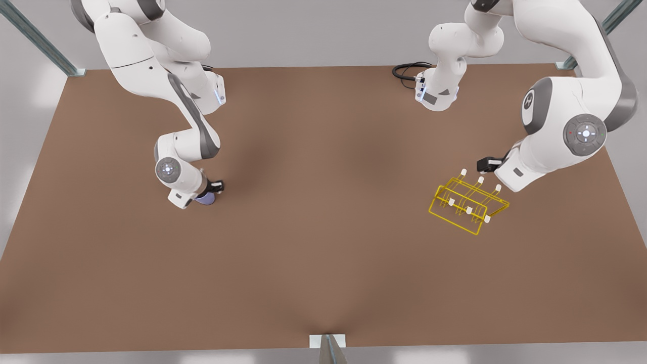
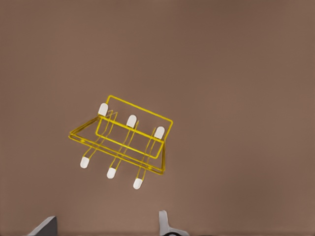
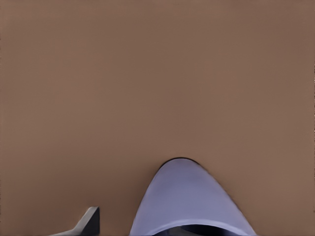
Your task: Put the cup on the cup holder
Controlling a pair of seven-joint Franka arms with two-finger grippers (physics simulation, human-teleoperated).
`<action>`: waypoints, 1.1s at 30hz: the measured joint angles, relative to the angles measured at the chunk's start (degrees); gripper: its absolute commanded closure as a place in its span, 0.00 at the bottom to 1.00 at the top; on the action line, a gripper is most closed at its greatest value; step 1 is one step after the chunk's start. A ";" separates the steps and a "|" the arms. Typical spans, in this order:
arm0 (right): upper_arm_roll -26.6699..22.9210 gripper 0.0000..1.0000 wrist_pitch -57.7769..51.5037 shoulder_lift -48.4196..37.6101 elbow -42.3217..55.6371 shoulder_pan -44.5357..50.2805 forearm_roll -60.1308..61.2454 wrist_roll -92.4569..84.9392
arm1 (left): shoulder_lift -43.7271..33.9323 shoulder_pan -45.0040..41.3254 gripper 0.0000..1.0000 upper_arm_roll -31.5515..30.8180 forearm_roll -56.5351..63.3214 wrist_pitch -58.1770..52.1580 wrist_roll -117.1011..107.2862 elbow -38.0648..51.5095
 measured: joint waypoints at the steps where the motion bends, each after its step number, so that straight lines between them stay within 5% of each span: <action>1: 0.01 0.79 0.38 -0.03 0.09 -0.03 0.55 -0.76 | -0.05 0.00 0.00 -0.06 -0.03 -0.18 0.01 0.01; 12: 2.36 0.79 5.44 -0.42 6.80 1.93 -0.19 -2.88 | 0.04 -0.04 0.00 -0.47 -0.39 -1.53 0.11 0.02; 21: 1.23 0.79 3.81 21.79 47.86 18.73 28.48 0.94 | 0.36 -0.11 0.00 -0.74 -0.48 -1.68 0.09 0.03; 26: 5.10 0.79 4.77 36.68 68.38 27.17 45.57 2.72 | 0.63 -0.27 0.00 -0.73 -0.49 -1.72 0.01 0.02; 29: -0.91 0.79 7.96 48.35 84.11 39.96 50.55 5.14 | 1.03 -0.73 0.00 -0.75 -0.43 -1.70 -0.10 0.03; 33: -2.50 0.79 9.55 54.48 89.85 43.82 52.78 8.48 | 2.82 -1.50 0.00 -0.76 -0.22 -1.67 -0.35 0.07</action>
